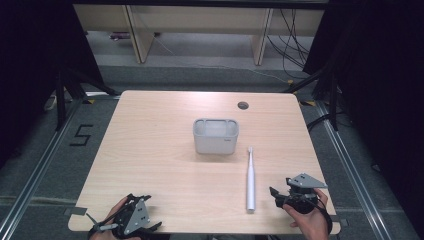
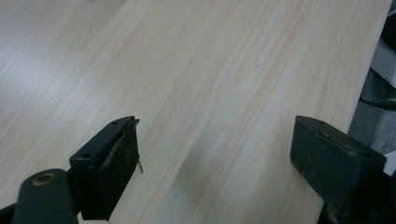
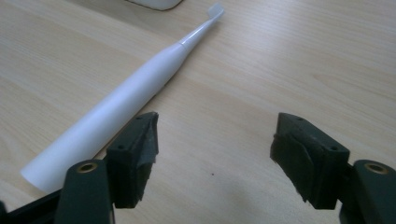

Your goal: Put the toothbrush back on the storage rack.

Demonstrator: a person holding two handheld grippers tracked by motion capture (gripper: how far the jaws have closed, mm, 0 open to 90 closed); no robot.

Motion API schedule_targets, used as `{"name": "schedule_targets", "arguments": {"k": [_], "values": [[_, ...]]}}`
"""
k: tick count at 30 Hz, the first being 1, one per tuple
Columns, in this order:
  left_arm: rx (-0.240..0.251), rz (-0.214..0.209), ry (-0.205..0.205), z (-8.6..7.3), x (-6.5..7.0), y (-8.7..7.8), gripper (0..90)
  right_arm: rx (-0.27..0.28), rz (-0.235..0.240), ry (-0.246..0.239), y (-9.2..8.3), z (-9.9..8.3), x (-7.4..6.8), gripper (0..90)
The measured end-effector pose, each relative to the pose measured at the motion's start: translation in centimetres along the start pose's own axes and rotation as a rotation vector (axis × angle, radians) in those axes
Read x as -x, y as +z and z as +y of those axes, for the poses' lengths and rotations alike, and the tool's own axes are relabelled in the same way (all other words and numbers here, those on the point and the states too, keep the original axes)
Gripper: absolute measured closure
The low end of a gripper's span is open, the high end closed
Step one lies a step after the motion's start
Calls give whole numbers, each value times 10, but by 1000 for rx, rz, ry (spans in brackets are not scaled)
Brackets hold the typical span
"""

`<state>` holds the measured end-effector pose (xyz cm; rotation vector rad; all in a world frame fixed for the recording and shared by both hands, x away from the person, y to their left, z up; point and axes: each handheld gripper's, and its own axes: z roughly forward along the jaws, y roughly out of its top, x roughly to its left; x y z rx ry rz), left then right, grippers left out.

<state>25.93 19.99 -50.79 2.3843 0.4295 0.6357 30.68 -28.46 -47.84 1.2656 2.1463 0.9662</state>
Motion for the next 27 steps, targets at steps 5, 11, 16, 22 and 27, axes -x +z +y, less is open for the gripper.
{"name": "schedule_targets", "arguments": {"k": [5,11,16,22,27], "values": [[-4,-3,-1,0,1,1,150,-5,15,-45,0,3,-6,426],[-4,0,0,0,0,1,150,20,29,-58,-1,10,-12,534],[-5,-2,0,0,0,1,150,45,73,-40,-4,18,-17,624],[-2,0,-1,0,0,1,150,64,130,-70,2,26,-30,756],[-8,15,7,0,0,2,150,49,166,-158,13,33,-41,839]]}}
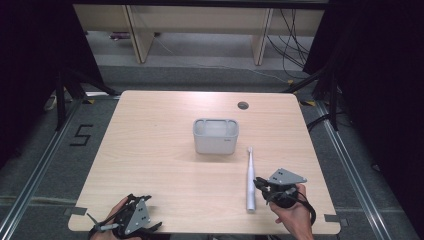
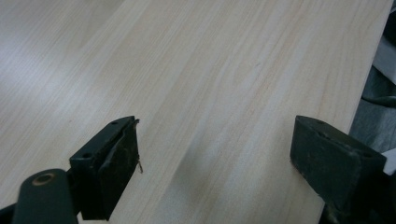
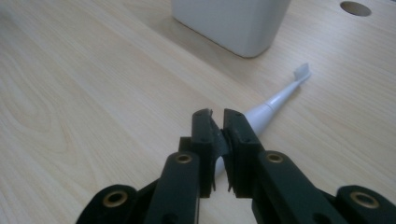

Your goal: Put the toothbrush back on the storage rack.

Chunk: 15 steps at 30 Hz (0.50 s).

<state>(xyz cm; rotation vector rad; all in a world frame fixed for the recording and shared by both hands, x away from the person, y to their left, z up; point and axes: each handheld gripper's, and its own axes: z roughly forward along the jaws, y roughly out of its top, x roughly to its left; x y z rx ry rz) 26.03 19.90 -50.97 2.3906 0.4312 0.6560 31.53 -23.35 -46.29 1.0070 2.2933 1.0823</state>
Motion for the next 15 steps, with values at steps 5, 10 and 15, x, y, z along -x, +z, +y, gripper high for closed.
{"name": "schedule_targets", "arguments": {"k": [5,10,15], "values": [[5,0,-10,0,0,0,150,-15,29,-36,11,6,-7,878],[4,-2,-6,0,0,0,150,-30,48,-62,19,9,-12,900],[1,0,-1,0,0,0,150,-54,69,-86,27,10,-15,900]]}}
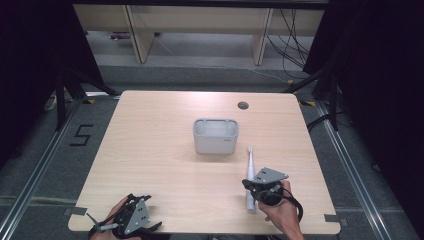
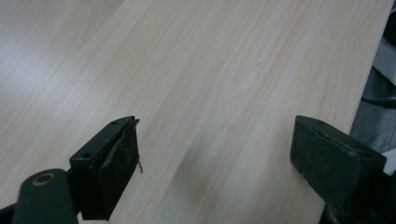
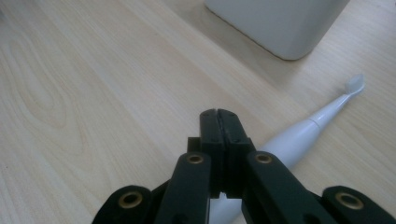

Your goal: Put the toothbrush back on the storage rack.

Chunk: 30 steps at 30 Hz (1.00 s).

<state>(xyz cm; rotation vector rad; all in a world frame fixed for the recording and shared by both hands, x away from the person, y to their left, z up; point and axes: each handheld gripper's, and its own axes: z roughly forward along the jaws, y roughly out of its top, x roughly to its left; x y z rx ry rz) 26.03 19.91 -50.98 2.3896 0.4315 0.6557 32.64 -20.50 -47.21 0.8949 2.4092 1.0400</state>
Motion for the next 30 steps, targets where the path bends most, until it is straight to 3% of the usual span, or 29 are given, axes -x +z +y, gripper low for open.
{"name": "schedule_targets", "arguments": {"k": [4,5,7,8,21,23,30], "values": [[2,-10,-6,0,0,-1,150,-17,11,-2,5,-1,-3,900],[6,-15,-9,0,0,-1,150,-35,18,19,6,-2,-4,900],[4,-14,-7,0,0,-1,150,-33,20,-3,8,-3,-3,900],[4,-16,-7,0,0,-1,150,-50,30,31,8,-4,-5,900],[3,-17,-5,0,0,-1,150,-80,36,-13,12,-8,-6,900],[5,-17,-6,0,0,-1,150,-97,36,9,12,-9,-7,900],[3,-19,-6,0,0,-2,150,-114,28,14,10,-12,-4,900]]}}
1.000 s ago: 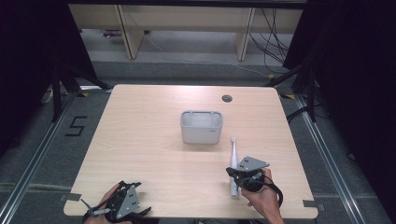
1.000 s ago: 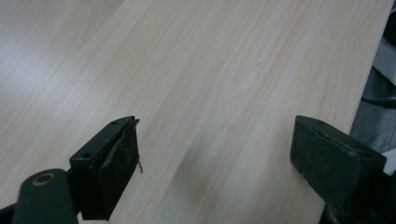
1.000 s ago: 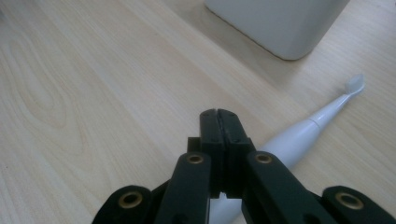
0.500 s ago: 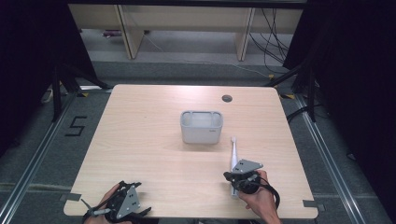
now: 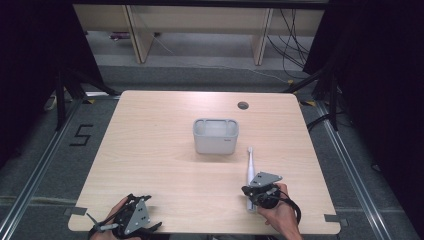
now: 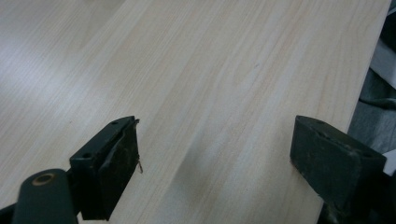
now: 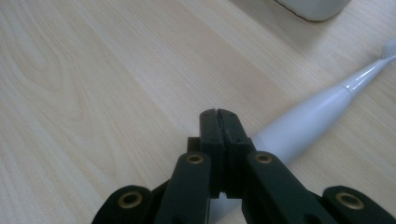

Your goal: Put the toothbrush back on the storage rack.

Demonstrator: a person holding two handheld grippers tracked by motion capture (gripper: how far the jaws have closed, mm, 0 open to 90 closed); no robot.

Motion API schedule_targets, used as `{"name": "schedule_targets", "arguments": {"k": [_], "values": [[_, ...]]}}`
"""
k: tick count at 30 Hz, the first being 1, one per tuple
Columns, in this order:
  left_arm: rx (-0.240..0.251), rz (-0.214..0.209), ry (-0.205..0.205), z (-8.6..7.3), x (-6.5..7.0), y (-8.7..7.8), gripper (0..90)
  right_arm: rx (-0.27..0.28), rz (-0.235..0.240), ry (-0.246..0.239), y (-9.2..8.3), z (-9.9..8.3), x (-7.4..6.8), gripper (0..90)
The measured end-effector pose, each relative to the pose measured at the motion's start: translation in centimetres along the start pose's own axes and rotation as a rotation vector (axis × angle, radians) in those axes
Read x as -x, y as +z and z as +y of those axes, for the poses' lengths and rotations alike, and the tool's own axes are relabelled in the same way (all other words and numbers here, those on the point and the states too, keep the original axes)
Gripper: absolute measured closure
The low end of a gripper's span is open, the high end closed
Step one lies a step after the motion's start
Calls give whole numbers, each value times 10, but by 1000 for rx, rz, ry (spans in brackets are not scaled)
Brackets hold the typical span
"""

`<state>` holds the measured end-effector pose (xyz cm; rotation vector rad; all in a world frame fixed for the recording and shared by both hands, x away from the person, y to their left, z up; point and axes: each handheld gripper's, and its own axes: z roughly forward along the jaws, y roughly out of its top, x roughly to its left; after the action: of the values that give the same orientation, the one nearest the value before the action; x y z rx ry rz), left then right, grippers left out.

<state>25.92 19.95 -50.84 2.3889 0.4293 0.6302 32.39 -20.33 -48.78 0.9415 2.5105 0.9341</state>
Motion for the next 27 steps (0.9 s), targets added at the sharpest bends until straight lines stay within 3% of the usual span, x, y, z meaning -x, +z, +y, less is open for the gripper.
{"name": "schedule_targets", "arguments": {"k": [7,8,9,12,13,14,15,18,19,26,27], "values": [[0,6,0,0,0,0,150,-1,-3,15,-3,-4,3,900],[2,17,0,0,0,1,150,-2,1,-6,-3,-4,5,900],[2,15,2,0,0,0,150,-19,1,25,-4,-6,5,900],[1,16,1,0,0,1,150,-7,-5,10,-5,-7,8,900],[-2,1,2,0,0,0,150,-23,2,29,-6,-9,8,899],[1,5,2,0,0,0,150,8,-11,19,-5,-10,9,899],[1,5,2,0,0,0,150,-10,0,22,-7,-10,11,899],[1,14,1,0,0,0,150,5,-20,30,-8,-12,12,899],[0,12,2,0,0,0,150,-23,-4,43,-10,-13,12,899],[0,0,0,0,0,0,150,-20,-9,61,-15,-20,20,898],[1,0,0,0,0,0,150,-39,-9,78,-17,-20,20,898]]}}
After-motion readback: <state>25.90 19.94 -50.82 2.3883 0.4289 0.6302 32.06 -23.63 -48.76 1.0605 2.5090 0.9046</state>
